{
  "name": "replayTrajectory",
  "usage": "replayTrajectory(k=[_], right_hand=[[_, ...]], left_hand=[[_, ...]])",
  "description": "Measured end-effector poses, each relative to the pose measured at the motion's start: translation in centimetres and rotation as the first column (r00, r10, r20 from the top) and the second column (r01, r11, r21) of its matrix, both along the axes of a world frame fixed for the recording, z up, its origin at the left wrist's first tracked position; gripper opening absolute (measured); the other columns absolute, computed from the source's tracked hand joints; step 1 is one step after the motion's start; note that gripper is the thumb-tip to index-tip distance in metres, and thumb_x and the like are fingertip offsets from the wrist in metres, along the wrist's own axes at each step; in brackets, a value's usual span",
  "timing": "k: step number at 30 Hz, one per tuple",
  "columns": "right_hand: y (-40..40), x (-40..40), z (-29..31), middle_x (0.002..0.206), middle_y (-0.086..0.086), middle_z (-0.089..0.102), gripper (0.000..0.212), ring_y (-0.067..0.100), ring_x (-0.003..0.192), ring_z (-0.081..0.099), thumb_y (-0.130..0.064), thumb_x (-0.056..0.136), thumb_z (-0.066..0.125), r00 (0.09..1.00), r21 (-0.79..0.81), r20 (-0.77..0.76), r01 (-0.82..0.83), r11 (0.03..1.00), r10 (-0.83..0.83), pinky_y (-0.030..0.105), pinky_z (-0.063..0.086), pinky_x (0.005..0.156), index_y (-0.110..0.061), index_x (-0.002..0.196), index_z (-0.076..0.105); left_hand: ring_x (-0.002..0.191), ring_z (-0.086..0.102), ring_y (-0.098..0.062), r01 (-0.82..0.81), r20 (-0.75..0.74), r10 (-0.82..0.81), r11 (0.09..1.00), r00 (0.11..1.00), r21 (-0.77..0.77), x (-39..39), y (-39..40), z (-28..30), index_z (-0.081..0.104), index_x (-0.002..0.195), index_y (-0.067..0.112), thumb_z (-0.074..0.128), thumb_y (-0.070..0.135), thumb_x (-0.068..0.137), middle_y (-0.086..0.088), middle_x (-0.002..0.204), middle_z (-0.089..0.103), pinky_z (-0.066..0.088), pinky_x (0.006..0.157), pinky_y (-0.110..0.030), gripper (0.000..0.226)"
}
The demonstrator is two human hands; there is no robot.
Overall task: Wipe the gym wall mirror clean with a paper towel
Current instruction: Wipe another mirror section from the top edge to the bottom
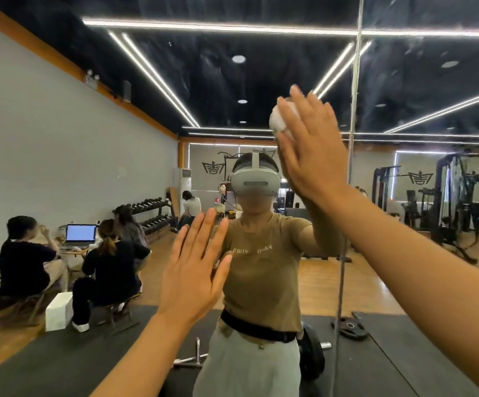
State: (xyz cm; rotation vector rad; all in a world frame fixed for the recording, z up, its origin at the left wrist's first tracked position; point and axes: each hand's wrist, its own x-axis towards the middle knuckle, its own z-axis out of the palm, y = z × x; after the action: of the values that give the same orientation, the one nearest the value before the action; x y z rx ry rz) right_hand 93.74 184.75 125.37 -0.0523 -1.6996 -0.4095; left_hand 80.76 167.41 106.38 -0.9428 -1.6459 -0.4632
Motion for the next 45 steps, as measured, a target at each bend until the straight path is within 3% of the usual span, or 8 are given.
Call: replayTrajectory(k=[7, 10, 17, 24, 30, 34, 38, 45], right_hand=[[0.3, -0.3, -12.8, 0.159, 0.009, 0.032, 0.069, 0.034, 0.145, 0.027, 0.0, 0.09, 0.054, 0.984, 0.278, 0.177, -0.078, 0.957, 0.029, 0.048, 0.022, 0.12, -0.017, 0.152, 0.027], [0.3, 0.7, -17.3, 0.157, 0.007, 0.037, 0.047, 0.033, 0.145, 0.029, -0.007, 0.106, 0.02, 0.962, 0.349, 0.271, -0.121, 0.929, 0.024, 0.045, 0.022, 0.121, -0.017, 0.15, 0.033], [0.7, 1.4, -15.6, 0.156, 0.01, 0.039, 0.048, 0.029, 0.145, 0.036, -0.023, 0.101, 0.048, 0.952, 0.379, 0.304, -0.088, 0.921, -0.034, 0.048, 0.029, 0.118, -0.02, 0.148, 0.039], [-0.7, -0.5, -14.4, 0.148, 0.017, 0.049, 0.043, 0.034, 0.141, 0.042, -0.032, 0.102, 0.057, 0.999, 0.156, -0.001, -0.051, 0.986, 0.052, 0.051, 0.027, 0.12, -0.014, 0.14, 0.047], [-2.4, -1.3, -20.6, 0.16, 0.015, 0.03, 0.049, 0.032, 0.151, 0.021, -0.028, 0.103, 0.049, 0.989, -0.225, -0.141, -0.08, 0.971, 0.049, 0.044, 0.014, 0.125, -0.011, 0.148, 0.04], [-3.3, -1.5, -24.6, 0.163, 0.013, 0.016, 0.058, 0.032, 0.153, 0.011, -0.025, 0.103, 0.044, 0.994, -0.313, -0.104, -0.019, 0.95, -0.014, 0.041, 0.005, 0.126, -0.013, 0.155, 0.022], [-3.4, -1.6, -21.1, 0.164, 0.011, 0.013, 0.054, 0.029, 0.153, 0.009, -0.03, 0.106, 0.033, 0.991, -0.33, -0.121, 0.014, 0.944, -0.057, 0.042, 0.003, 0.126, -0.011, 0.155, 0.021], [-4.1, -4.2, -5.2, 0.163, 0.018, 0.022, 0.056, 0.034, 0.151, 0.015, -0.041, 0.108, 0.017, 0.965, -0.295, -0.246, 0.015, 0.955, -0.091, 0.043, 0.001, 0.124, -0.013, 0.155, 0.03]], left_hand=[[0.155, 0.009, -0.022, 0.003, 0.006, -0.003, 0.999, 1.0, -0.037, 0.1, -0.6, 0.1, 0.02, 0.159, 0.014, 0.034, 0.037, 0.104, -0.007, 0.168, 0.008, 0.007, 0.125, -0.041, 0.062], [0.155, 0.01, -0.021, 0.024, -0.002, -0.024, 0.998, 1.0, -0.052, 0.3, -1.2, 0.4, 0.023, 0.159, 0.014, 0.034, 0.036, 0.104, -0.007, 0.168, 0.01, 0.007, 0.126, -0.039, 0.06], [0.155, 0.01, -0.02, 0.06, 0.031, -0.058, 0.995, 0.998, -0.083, 0.2, -1.7, 0.3, 0.024, 0.159, 0.014, 0.031, 0.038, 0.105, -0.007, 0.168, 0.012, 0.01, 0.125, -0.041, 0.059], [0.154, 0.012, -0.022, 0.105, -0.031, -0.108, 0.99, 0.994, -0.089, -0.6, -2.1, 0.3, 0.024, 0.158, 0.013, 0.036, 0.035, 0.103, -0.008, 0.167, 0.014, 0.01, 0.125, -0.04, 0.06], [0.155, 0.008, -0.023, 0.144, 0.0, -0.145, 0.987, 0.989, -0.073, -0.8, -1.6, -0.1, 0.016, 0.16, 0.016, 0.032, 0.037, 0.104, -0.006, 0.168, 0.007, 0.007, 0.125, -0.041, 0.062], [0.155, 0.008, -0.024, 0.16, -0.007, -0.161, 0.985, 0.987, -0.071, -1.3, -1.3, -0.4, 0.017, 0.16, 0.015, 0.034, 0.036, 0.103, -0.007, 0.168, 0.007, 0.006, 0.126, -0.042, 0.062], [0.154, 0.012, -0.026, 0.116, -0.043, -0.118, 0.992, 0.992, -0.041, -1.5, -0.9, -0.8, 0.022, 0.158, 0.012, 0.035, 0.035, 0.103, -0.01, 0.167, 0.011, 0.006, 0.126, -0.041, 0.061], [0.154, 0.015, -0.027, 0.101, -0.11, -0.102, 0.995, 0.989, -0.008, -1.9, -0.6, -1.0, 0.028, 0.156, 0.01, 0.038, 0.033, 0.102, -0.012, 0.166, 0.017, 0.008, 0.126, -0.042, 0.059]])
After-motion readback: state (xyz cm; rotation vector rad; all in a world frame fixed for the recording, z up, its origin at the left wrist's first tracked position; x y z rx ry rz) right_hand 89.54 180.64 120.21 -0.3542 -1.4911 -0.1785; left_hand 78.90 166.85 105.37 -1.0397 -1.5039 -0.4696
